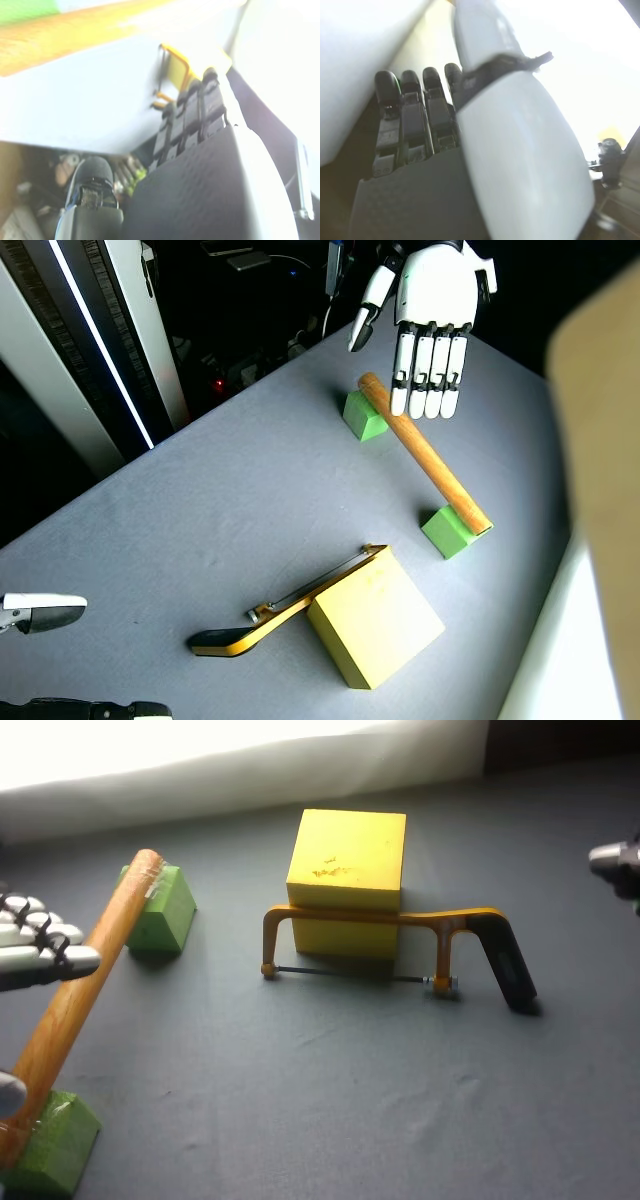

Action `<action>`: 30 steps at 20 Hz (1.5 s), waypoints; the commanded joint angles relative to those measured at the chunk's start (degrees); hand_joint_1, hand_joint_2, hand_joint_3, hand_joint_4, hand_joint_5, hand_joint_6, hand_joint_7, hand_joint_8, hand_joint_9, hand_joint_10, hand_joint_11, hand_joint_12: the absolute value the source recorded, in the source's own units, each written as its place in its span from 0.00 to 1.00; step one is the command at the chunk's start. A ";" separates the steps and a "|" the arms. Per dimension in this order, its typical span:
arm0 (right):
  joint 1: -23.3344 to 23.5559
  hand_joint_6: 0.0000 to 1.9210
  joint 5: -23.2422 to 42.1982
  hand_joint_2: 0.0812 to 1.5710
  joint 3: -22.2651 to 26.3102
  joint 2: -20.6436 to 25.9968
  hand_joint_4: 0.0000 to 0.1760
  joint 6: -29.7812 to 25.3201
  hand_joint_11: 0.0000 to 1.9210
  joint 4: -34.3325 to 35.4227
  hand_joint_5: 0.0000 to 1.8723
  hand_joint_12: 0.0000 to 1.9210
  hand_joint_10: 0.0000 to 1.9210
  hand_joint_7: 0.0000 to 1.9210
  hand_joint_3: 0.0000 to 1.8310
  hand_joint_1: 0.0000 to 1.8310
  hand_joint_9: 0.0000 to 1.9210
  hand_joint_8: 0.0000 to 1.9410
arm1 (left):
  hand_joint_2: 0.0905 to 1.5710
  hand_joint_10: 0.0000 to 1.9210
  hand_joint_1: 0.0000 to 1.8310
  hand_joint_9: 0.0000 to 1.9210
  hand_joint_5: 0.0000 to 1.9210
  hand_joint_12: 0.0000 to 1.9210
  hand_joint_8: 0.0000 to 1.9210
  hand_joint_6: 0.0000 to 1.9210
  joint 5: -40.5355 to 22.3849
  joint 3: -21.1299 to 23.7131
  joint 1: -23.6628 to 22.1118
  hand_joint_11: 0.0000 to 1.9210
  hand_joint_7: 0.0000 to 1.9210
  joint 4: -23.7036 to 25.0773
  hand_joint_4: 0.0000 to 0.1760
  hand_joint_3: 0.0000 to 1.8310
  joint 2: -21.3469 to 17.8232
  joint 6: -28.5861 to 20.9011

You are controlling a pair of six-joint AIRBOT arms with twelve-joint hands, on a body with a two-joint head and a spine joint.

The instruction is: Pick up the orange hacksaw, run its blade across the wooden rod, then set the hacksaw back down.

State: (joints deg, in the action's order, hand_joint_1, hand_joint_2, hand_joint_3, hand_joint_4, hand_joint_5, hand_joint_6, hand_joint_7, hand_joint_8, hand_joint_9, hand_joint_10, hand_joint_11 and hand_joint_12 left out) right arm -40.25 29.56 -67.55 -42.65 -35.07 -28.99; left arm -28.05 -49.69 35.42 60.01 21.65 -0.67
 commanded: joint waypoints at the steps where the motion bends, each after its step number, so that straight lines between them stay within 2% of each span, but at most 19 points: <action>1: 0.19 0.00 7.12 0.65 -1.22 0.30 0.00 -1.88 0.00 3.10 0.11 0.48 0.00 0.09 0.00 0.63 0.12 0.00 | 0.81 0.00 0.00 0.00 0.00 0.00 0.00 0.00 -1.72 0.60 0.06 0.00 0.00 -2.11 0.00 0.00 -1.22 -0.65; 7: -4.91 0.00 15.21 0.64 -9.05 -3.84 0.00 -9.94 0.00 3.09 0.11 0.42 0.00 0.08 0.00 0.62 0.10 0.00 | 0.81 0.00 0.00 0.00 0.00 0.00 0.00 0.00 0.99 3.74 2.55 0.00 0.00 -2.11 0.00 0.00 -4.26 -1.56; 9: -5.46 0.00 16.42 0.62 -9.91 -5.39 0.00 -11.70 0.00 3.08 0.11 0.42 0.00 0.08 0.00 0.64 0.10 0.00 | 0.82 0.00 0.00 0.00 0.00 0.00 0.00 0.00 1.57 4.65 3.14 0.00 0.00 -2.11 0.00 0.00 -5.49 -2.60; 11: -5.76 0.00 16.52 0.62 -9.98 -6.56 0.00 -12.81 0.00 3.06 0.10 0.39 0.00 0.07 0.00 0.63 0.08 0.00 | 0.80 0.00 0.03 0.01 0.01 0.00 0.00 0.00 2.23 5.55 3.12 0.01 0.01 -2.11 0.00 0.00 -6.40 -3.39; 13: -5.37 0.00 16.26 0.62 -10.30 -7.93 0.00 -15.28 0.00 3.08 0.09 0.39 0.00 0.06 0.00 0.62 0.08 0.00 | 0.81 0.00 0.00 0.01 0.01 0.00 0.00 0.00 4.93 7.37 2.14 0.00 0.01 -2.11 0.00 0.00 -7.62 -3.41; 15: -5.05 0.00 15.58 0.64 -10.73 -8.60 0.00 -15.32 0.00 2.94 0.09 0.41 0.00 0.07 0.00 0.65 0.09 0.00 | 0.81 0.00 0.00 0.00 0.01 0.00 0.00 0.00 7.27 9.15 0.74 0.00 0.00 -1.65 0.00 0.00 -8.47 -3.61; 17: -4.94 0.00 14.17 0.67 -10.81 -8.86 0.00 -17.78 0.00 2.68 0.10 0.44 0.00 0.08 0.01 0.69 0.09 0.00 | 0.81 0.00 0.00 0.01 0.03 0.01 0.01 0.01 5.70 9.65 -0.30 0.01 0.02 7.32 0.00 0.00 -9.13 -7.31; 19: -4.91 0.00 14.19 0.69 -11.99 -9.23 0.00 -18.50 0.00 2.34 0.08 0.34 0.00 0.06 0.01 0.74 0.10 0.00 | 0.81 0.00 0.00 0.01 0.02 0.01 0.00 0.00 4.15 9.65 -0.18 0.01 0.01 9.72 0.00 0.00 -9.22 -8.68; 20: -4.67 0.00 14.65 0.70 -13.15 -9.87 0.00 -19.95 0.00 0.80 0.06 0.33 0.00 0.06 0.01 0.77 0.10 0.00 | 0.81 0.00 0.00 0.01 0.02 0.01 0.00 0.00 3.95 9.62 -0.02 0.01 0.01 11.49 0.00 0.00 -9.28 -9.78; 22: -4.10 0.00 15.36 0.73 -16.12 -11.71 0.00 -23.48 0.00 -3.99 0.04 0.42 0.00 0.04 0.01 0.77 0.11 0.00 | 0.80 0.00 0.01 0.02 0.02 0.01 0.00 0.00 3.97 9.62 0.61 0.02 0.02 12.88 0.00 0.00 -9.33 -10.29; 24: -3.59 0.00 15.26 0.73 -17.50 -13.26 0.00 -23.61 0.00 -4.18 0.04 0.47 0.00 0.04 0.01 0.77 0.11 0.00 | 0.80 0.01 0.00 0.02 0.02 0.01 0.00 0.00 4.97 9.97 1.13 0.01 0.02 12.90 0.00 0.00 -9.13 -10.35; 27: -2.75 0.00 14.53 0.74 -18.45 -15.47 0.00 -23.92 0.00 -3.88 0.04 0.48 0.00 0.03 0.00 0.76 0.11 0.00 | 0.79 0.00 0.00 0.02 0.01 0.01 0.00 0.00 9.88 11.12 1.30 0.01 0.01 12.90 0.00 0.00 -8.56 -13.32; 28: -2.17 0.00 14.05 0.74 -18.82 -16.45 0.00 -23.93 0.00 -3.30 0.03 0.45 0.00 0.02 0.00 0.75 0.09 0.00 | 0.80 0.00 0.00 0.01 0.01 0.01 0.00 0.00 11.38 11.38 1.41 0.00 0.01 12.90 0.00 0.00 -8.25 -13.99; 30: -0.79 0.00 13.77 0.72 -20.02 -18.15 0.00 -23.61 0.00 -2.49 0.04 0.45 0.00 0.04 0.00 0.76 0.10 0.00 | 0.80 0.00 0.00 0.00 0.00 0.00 0.00 0.00 13.01 11.50 1.98 0.00 0.00 12.89 0.00 0.00 -7.95 -14.10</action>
State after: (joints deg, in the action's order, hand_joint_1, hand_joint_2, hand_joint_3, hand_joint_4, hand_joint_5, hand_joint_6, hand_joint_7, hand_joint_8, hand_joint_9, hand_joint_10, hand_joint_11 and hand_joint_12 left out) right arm -41.45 38.70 -87.50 -61.60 -58.11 -35.05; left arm -15.38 -38.04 38.02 73.89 13.85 -14.74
